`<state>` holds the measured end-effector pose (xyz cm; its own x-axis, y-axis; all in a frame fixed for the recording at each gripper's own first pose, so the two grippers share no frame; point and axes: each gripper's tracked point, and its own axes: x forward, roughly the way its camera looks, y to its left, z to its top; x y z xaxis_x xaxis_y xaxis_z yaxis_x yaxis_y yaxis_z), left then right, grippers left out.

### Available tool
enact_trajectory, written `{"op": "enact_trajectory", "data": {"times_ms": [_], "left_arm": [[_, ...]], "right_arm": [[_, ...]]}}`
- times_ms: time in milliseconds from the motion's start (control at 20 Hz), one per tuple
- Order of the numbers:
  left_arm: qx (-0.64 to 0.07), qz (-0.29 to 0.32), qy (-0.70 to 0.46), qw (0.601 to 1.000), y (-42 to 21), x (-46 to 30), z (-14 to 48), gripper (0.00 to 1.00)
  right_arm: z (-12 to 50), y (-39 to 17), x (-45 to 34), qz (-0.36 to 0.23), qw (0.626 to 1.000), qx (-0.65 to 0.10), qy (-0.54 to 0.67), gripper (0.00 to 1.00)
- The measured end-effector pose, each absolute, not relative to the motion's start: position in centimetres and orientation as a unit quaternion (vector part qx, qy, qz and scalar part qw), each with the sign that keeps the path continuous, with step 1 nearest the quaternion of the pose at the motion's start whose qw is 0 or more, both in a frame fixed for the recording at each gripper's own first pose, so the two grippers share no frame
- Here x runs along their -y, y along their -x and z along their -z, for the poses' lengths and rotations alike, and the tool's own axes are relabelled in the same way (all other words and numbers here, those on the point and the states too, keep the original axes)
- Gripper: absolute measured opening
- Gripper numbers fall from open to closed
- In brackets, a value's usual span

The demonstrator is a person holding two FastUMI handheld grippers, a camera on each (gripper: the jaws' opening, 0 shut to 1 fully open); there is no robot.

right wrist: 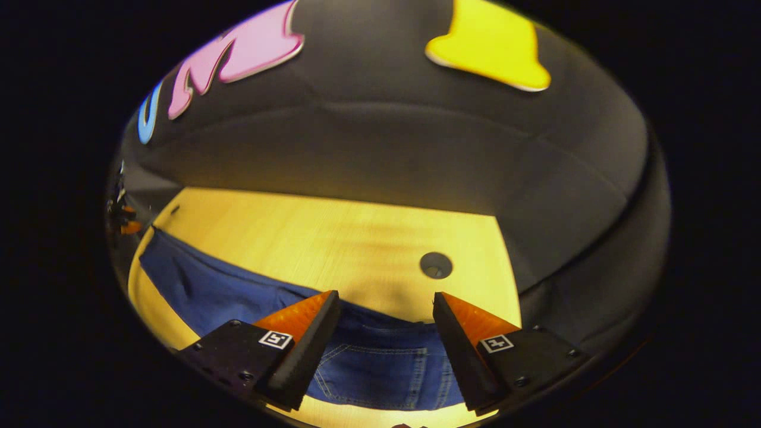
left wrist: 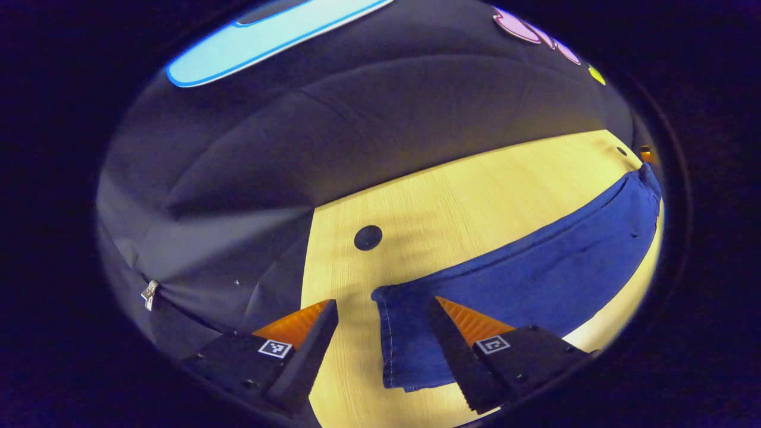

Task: Grasp the waist and the cuffs of the jeans and fold them to make the two legs overlap; first hold the waist and fold one-third of the jeans toward the cuffs, then hold the cuffs and fold the remaining one-third in the same direction to finish folding.

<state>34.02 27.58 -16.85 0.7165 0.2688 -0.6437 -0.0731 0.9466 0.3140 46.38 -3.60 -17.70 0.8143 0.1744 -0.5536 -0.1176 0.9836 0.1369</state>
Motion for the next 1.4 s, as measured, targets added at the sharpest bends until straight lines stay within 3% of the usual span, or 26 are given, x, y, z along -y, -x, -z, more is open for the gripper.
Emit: {"op": "enact_trajectory", "data": {"times_ms": [250,400,600,900,950,1000,1050,1100,1150,1200,1250,1300,1400], "left_arm": [[-0.310,-0.046,-0.072,0.947,-29.2,-23.7,16.2,0.98],[-0.318,-0.021,-0.068,0.945,-25.7,-20.2,16.5,0.98],[-0.332,0.009,-0.063,0.941,-23.2,-16.1,17.2,0.98],[-0.339,0.026,-0.088,0.936,-22.2,-13.2,17.4,0.98],[-0.343,0.024,-0.089,0.935,-22.0,-13.0,17.6,0.98],[-0.347,0.021,-0.090,0.933,-21.7,-13.0,17.9,0.98],[-0.351,0.019,-0.090,0.932,-21.6,-13.0,18.2,0.98],[-0.356,0.013,-0.091,0.930,-21.4,-13.0,18.5,0.98],[-0.360,0.007,-0.092,0.928,-21.3,-13.1,18.7,0.98],[-0.364,0.001,-0.090,0.927,-21.2,-13.1,19.0,0.98],[-0.369,-0.007,-0.087,0.925,-21.1,-13.1,19.2,0.98],[-0.372,-0.014,-0.084,0.924,-20.9,-13.1,19.4,0.98],[-0.369,-0.024,-0.077,0.926,-20.6,-12.8,19.5,0.98]], "right_arm": [[17.3,-42.0,12.2,0.005,0.940,-0.304,-0.157,0.98],[19.4,-39.2,15.8,0.073,0.910,-0.321,-0.251,0.98],[23.9,-36.5,15.7,0.124,0.857,-0.355,-0.353,0.99],[31.6,-35.4,13.5,0.181,0.787,-0.423,-0.410,0.99],[32.6,-35.6,13.6,0.192,0.780,-0.434,-0.407,0.87],[33.6,-36.2,13.2,0.202,0.770,-0.444,-0.411,0.87],[34.3,-36.6,12.9,0.212,0.758,-0.455,-0.417,0.99],[34.3,-37.9,14.2,0.238,0.762,-0.433,-0.419,0.99],[34.0,-38.1,14.1,0.240,0.757,-0.436,-0.424,0.96],[34.2,-38.4,14.0,0.248,0.757,-0.434,-0.421,0.85],[34.5,-38.6,13.7,0.250,0.751,-0.437,-0.427,0.83],[34.2,-39.6,13.4,0.242,0.750,-0.427,-0.443,0.59],[33.7,-39.8,13.1,0.219,0.751,-0.415,-0.465,0.33]]}}
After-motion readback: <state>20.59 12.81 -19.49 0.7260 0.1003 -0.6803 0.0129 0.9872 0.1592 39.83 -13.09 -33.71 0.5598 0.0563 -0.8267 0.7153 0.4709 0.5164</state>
